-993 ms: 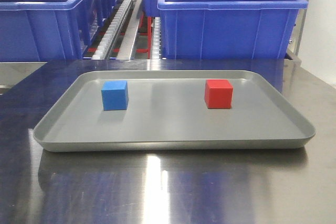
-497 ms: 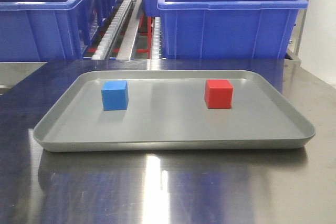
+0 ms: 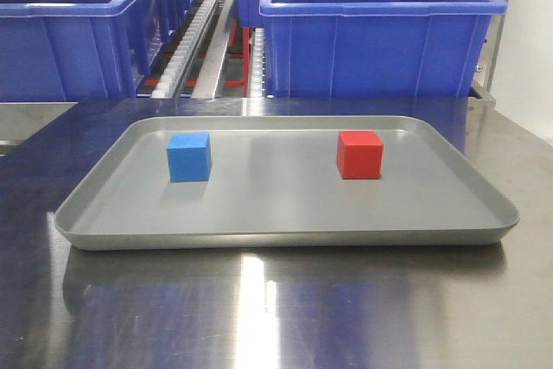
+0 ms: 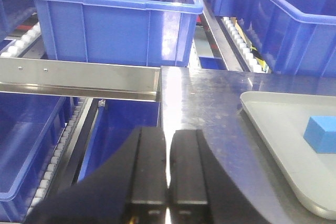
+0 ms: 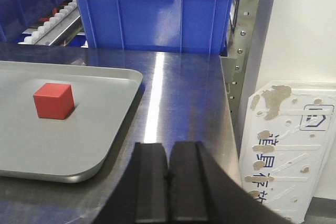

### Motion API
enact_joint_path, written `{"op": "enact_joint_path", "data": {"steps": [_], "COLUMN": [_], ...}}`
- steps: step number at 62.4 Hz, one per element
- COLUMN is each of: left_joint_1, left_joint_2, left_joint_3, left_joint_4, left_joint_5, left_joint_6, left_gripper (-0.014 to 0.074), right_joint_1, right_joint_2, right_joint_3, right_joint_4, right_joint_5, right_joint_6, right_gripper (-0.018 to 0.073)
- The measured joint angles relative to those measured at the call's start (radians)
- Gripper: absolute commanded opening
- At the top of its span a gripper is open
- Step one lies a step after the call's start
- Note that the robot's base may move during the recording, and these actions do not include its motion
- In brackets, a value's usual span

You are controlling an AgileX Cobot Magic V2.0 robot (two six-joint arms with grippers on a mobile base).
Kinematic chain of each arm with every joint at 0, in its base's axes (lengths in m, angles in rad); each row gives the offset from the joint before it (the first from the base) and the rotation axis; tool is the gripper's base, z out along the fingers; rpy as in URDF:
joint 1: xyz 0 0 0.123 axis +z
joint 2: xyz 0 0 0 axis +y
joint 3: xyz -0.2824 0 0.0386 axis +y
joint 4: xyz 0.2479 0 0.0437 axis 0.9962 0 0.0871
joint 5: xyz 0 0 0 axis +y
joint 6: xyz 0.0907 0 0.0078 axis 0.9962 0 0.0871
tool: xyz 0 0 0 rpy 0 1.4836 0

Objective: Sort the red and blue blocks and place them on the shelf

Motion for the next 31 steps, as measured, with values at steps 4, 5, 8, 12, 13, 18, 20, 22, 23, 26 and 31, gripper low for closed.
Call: {"op": "enact_joint_path", "data": {"steps": [4, 5, 8, 12, 13, 18, 20, 22, 23, 26, 31], "left_joint_1": [0.0, 0.0, 0.0, 0.0, 0.0, 0.0, 0.0, 0.0, 0.0, 0.0, 0.0], "left_joint_2": [0.0, 0.0, 0.0, 0.0, 0.0, 0.0, 0.0, 0.0, 0.0, 0.0, 0.0], "left_joint_3": [0.0, 0.0, 0.0, 0.0, 0.0, 0.0, 0.0, 0.0, 0.0, 0.0, 0.0], "left_joint_4": [0.0, 0.0, 0.0, 0.0, 0.0, 0.0, 0.0, 0.0, 0.0, 0.0, 0.0], "left_joint_5": [0.0, 0.0, 0.0, 0.0, 0.0, 0.0, 0.0, 0.0, 0.0, 0.0, 0.0], "left_joint_6": [0.0, 0.0, 0.0, 0.0, 0.0, 0.0, 0.0, 0.0, 0.0, 0.0, 0.0], "left_gripper": [0.0125, 0.0125, 0.0125, 0.0125, 0.0125, 0.0125, 0.0125, 0.0125, 0.0125, 0.0125, 0.0125], "right_joint_1": [0.0, 0.0, 0.0, 0.0, 0.0, 0.0, 0.0, 0.0, 0.0, 0.0, 0.0], "right_joint_2": [0.0, 0.0, 0.0, 0.0, 0.0, 0.0, 0.0, 0.0, 0.0, 0.0, 0.0], "right_joint_3": [0.0, 0.0, 0.0, 0.0, 0.0, 0.0, 0.0, 0.0, 0.0, 0.0, 0.0], "right_joint_4": [0.0, 0.0, 0.0, 0.0, 0.0, 0.0, 0.0, 0.0, 0.0, 0.0, 0.0], "right_joint_5": [0.0, 0.0, 0.0, 0.0, 0.0, 0.0, 0.0, 0.0, 0.0, 0.0, -0.003], "right_joint_6": [0.0, 0.0, 0.0, 0.0, 0.0, 0.0, 0.0, 0.0, 0.0, 0.0, 0.0], "right_gripper": [0.0049, 0.0049, 0.0049, 0.0049, 0.0049, 0.0049, 0.0049, 0.0049, 0.0049, 0.0049, 0.0049]}}
